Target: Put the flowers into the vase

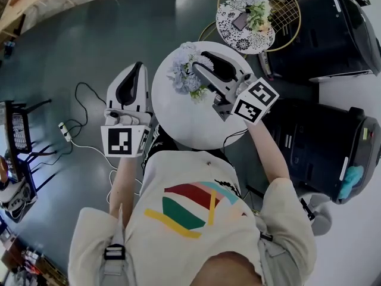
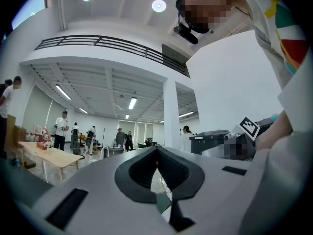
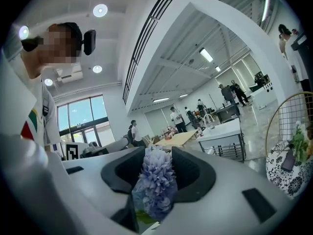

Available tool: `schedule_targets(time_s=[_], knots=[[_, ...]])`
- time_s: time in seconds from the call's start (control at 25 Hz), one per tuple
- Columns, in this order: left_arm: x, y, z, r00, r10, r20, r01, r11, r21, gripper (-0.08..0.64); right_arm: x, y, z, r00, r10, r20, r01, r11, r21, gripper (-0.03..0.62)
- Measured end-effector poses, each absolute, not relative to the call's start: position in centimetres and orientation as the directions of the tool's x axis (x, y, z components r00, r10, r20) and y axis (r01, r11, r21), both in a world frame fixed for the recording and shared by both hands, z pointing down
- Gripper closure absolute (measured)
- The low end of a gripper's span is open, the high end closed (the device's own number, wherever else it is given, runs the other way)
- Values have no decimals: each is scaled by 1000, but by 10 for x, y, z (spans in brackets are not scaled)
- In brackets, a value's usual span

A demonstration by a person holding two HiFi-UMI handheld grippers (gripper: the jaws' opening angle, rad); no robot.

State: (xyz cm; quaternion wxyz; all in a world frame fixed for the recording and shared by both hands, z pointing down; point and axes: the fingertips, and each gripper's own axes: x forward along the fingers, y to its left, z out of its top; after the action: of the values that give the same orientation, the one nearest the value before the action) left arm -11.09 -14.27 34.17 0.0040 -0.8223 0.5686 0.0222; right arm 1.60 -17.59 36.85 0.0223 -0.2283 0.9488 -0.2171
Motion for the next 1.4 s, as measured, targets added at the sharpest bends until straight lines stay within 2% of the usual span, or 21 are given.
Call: schedule_targets(time_s=[0.52, 1.24, 1.4], knots=[[-107, -150, 345, 362, -931, -33, -931, -363, 23, 555, 19, -174, 359, -890, -454, 35, -424, 797, -430, 417], [-93, -157, 350, 389, -921, -31, -920, -390, 31, 557, 24, -174, 371, -877, -474, 79, -460, 782, -421, 416], [-94, -158, 350, 389, -921, -30, -920, -390, 29, 556, 24, -173, 367, -867, -492, 80, -484, 792, -371, 383]])
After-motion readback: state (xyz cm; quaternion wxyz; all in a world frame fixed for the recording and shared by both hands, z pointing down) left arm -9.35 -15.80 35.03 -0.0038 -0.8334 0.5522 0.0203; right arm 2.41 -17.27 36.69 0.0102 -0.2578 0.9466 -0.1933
